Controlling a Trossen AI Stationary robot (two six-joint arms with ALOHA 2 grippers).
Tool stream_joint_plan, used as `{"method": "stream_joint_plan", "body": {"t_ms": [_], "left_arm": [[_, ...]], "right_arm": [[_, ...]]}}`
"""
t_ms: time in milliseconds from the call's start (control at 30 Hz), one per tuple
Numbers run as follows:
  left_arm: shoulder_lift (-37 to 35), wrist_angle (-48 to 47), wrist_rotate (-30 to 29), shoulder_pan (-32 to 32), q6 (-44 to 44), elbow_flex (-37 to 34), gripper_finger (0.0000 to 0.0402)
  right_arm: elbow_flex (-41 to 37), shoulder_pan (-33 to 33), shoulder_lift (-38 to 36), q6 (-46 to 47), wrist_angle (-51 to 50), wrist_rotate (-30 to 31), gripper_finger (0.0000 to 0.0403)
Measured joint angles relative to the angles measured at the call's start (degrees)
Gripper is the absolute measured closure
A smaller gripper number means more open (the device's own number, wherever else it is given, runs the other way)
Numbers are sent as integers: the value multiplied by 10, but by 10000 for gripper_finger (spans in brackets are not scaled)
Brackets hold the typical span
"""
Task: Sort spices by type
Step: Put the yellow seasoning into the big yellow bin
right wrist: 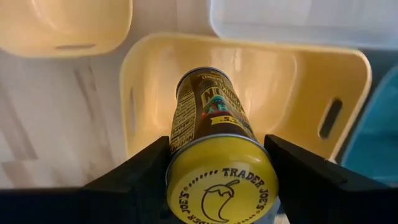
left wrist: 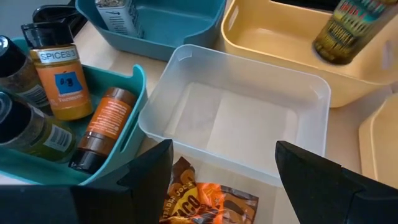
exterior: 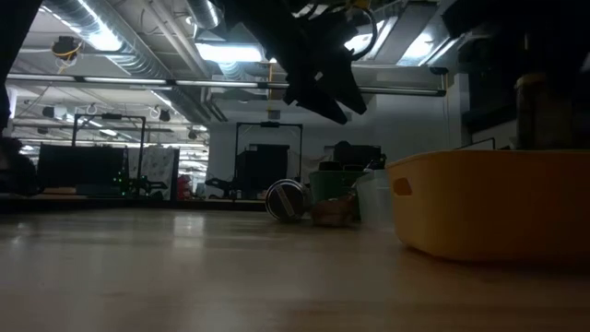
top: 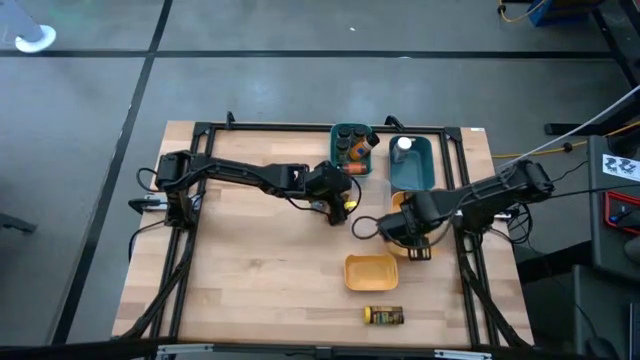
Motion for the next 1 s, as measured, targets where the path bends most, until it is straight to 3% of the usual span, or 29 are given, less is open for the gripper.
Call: {"method": "stream_joint_plan", "body": {"t_ms": [400,1000], "left_arm": [[0,0,0,-9,11,0,137],[0,0,0,-9,11,0,137]], "right_arm": [[-78,-39,0,-34,73,-10,154],[-99,-38,0,-33,147,-10,130]]}}
